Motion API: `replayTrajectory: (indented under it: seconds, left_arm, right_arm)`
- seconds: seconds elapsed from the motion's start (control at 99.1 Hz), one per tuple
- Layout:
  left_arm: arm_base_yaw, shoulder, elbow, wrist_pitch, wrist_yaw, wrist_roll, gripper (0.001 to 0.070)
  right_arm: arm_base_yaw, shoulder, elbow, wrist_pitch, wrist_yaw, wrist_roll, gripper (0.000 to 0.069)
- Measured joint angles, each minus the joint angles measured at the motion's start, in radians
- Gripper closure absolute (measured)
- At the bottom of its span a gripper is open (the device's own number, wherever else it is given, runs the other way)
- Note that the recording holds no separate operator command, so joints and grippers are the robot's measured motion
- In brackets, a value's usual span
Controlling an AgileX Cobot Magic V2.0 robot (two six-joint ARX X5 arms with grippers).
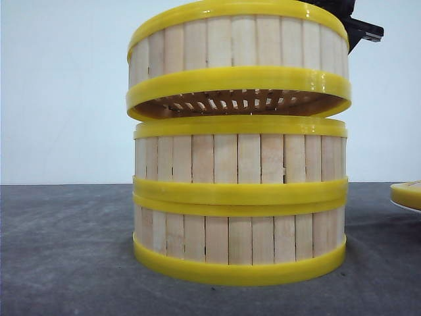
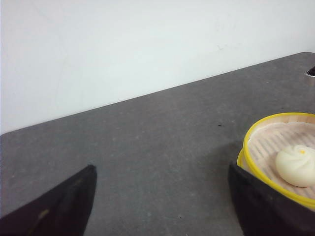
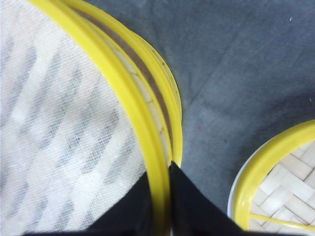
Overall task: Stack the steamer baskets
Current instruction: 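Lower the held basket with the right gripper onto the stack top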
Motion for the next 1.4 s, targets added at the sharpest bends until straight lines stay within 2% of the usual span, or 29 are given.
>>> replayTrajectory:
  seconds: [0.615,0.817,1.291,1.352,1.402]
  left_arm:
    - [0.000,0.000,0.000,-0.001,0.001,0.000,0.0204]
    - [0.000,0.000,0.000,0.000,0.001,0.000,0.0204]
    - [0.000,0.000,0.000,0.002,0.001,0.000,0.0204]
    - [0.000,0.000,0.000,0.010,0.001,0.000,0.0204]
    - [0.000,0.000,0.000,0.014,0.001,0.000,0.0204]
  right_arm:
    - [-0.058,0.000,-0.001,0.000,0.020,-0.009,0.0673]
    - [-0.046,0.012,-0.001,0.001,-0.030,-0.017,0.0673]
    - [-0.036,0.018,-0.001,0.001,-0.029,-0.022,0.0673]
    - [-0.036,0.018,-0.001,0.002,-0.032,-0.022,0.0661]
    - [-0.036,0.018,-0.001,0.005,-0.042,-0.021,0.0623]
